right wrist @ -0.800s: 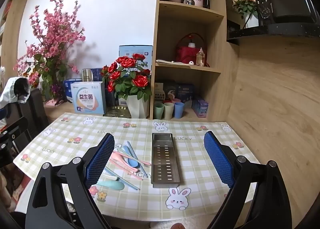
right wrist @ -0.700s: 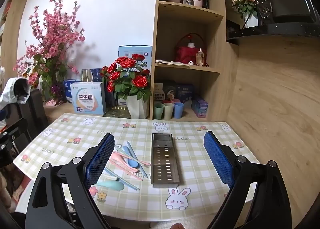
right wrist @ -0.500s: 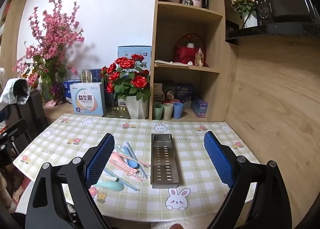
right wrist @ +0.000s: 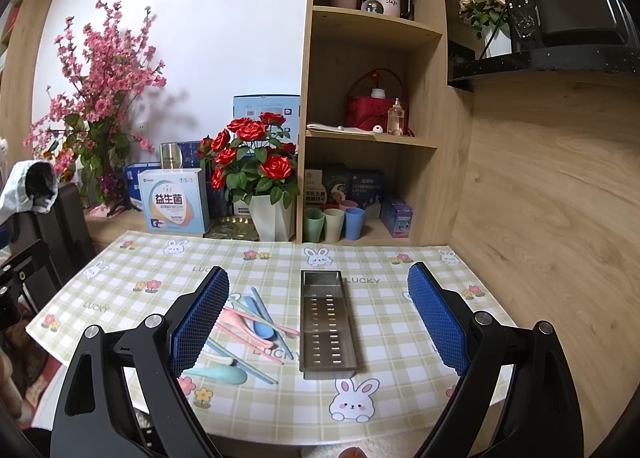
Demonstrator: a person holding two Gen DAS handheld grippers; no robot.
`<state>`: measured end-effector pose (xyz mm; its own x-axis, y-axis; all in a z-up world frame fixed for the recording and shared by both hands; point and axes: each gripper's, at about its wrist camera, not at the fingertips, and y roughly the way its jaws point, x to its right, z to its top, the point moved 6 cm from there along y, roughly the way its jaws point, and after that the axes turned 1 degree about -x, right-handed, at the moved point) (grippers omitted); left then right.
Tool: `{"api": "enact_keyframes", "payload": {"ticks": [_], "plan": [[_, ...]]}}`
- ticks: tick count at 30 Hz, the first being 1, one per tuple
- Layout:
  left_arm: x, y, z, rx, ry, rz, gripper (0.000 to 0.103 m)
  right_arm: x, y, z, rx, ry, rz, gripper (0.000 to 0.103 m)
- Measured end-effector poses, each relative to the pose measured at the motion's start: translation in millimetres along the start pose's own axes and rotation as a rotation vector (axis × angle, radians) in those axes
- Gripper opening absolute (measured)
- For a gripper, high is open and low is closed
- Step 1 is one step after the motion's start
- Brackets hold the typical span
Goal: Organize utensils
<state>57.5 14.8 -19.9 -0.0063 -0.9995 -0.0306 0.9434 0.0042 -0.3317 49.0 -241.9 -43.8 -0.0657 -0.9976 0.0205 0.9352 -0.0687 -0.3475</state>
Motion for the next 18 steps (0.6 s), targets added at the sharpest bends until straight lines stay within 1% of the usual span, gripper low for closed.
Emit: {"api": "enact_keyframes", "payload": {"ticks": [18], "plan": [[-1.7, -0.5, 0.8, 0.0, -0.003, 0.0, 0.098, 0.3, -0.4, 0.8, 0.002, -0.001, -0.007, 0.088]]}}
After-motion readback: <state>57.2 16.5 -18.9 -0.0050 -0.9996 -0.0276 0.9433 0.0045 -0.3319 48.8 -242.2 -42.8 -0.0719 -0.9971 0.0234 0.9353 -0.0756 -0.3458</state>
